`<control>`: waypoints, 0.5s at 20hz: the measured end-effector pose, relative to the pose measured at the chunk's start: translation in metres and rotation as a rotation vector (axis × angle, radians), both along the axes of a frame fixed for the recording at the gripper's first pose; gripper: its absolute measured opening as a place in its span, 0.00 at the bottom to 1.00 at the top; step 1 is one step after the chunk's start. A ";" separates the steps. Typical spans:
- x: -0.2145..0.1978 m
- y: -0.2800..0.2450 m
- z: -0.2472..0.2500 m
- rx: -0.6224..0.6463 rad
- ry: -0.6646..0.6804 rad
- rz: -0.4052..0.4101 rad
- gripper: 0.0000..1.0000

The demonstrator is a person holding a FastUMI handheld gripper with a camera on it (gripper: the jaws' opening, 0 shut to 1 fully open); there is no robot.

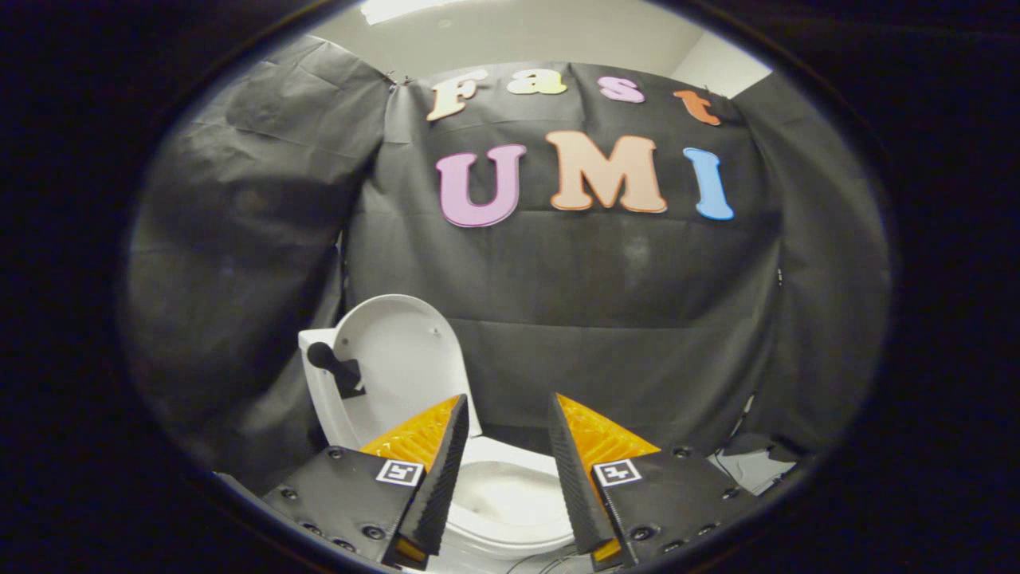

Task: Open the toilet lid.

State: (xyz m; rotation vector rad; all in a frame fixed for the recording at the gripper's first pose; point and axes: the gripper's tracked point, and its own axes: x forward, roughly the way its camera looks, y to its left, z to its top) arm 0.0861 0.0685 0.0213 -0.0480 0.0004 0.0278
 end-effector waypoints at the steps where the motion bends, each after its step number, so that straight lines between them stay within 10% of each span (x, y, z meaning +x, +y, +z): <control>1: -0.001 -0.012 -0.007 0.003 0.018 -0.008 0.63; 10: -0.015 -0.065 -0.053 -0.019 0.164 -0.072 0.63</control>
